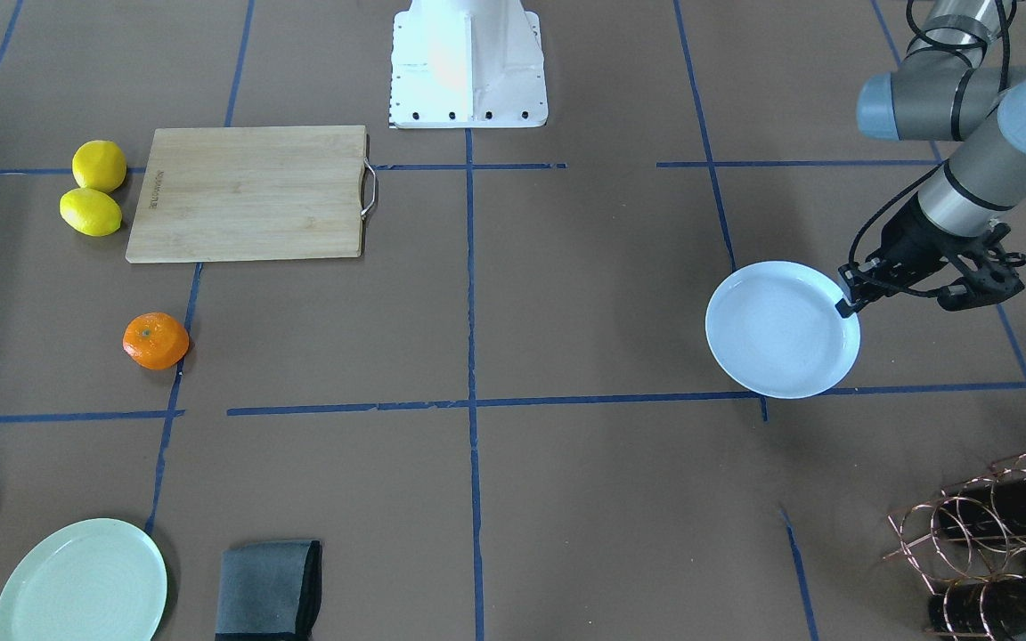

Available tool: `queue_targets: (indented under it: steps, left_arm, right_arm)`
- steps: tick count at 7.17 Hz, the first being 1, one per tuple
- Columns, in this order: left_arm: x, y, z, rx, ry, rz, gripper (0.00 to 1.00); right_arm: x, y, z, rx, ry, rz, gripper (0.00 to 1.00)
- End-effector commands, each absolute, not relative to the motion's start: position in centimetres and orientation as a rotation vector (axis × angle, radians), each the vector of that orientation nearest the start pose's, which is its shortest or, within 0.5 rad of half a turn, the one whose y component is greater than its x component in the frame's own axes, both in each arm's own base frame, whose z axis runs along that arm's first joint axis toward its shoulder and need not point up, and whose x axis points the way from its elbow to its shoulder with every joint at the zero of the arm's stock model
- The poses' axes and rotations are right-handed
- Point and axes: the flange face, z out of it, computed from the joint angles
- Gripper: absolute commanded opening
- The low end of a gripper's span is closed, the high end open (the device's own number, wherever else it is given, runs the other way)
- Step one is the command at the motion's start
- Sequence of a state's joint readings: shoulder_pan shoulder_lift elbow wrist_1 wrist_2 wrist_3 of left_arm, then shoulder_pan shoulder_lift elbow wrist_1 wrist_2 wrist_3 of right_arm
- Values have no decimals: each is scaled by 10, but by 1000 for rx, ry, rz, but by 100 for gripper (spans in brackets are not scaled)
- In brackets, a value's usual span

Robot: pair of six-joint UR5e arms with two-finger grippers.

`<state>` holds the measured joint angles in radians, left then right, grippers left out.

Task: Pick orange to plate
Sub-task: 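Slide the light blue plate with the left gripper toward the table center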

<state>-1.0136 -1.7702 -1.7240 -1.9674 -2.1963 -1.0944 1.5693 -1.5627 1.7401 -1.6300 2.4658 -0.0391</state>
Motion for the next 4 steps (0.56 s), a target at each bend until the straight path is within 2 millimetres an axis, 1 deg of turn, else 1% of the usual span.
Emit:
queue_targets:
  steps: [1,2,3,4]
  left_arm:
    - [266,-556,366,8,983,-344,0]
    - [298,-561,313,-49,1048,-415,0]
    - [356,-536,277,-136,1086,-437,0]
    - [407,-510,232,-206,1127,-427,0]
  right_arm:
    - [55,-498,561,107,-894,-21,100]
    - [55,-498,559,109,-896,-21,100]
    - [55,-499,557,105,-896,-6,100]
    - [55,-501,552,111,-898,-6,100]
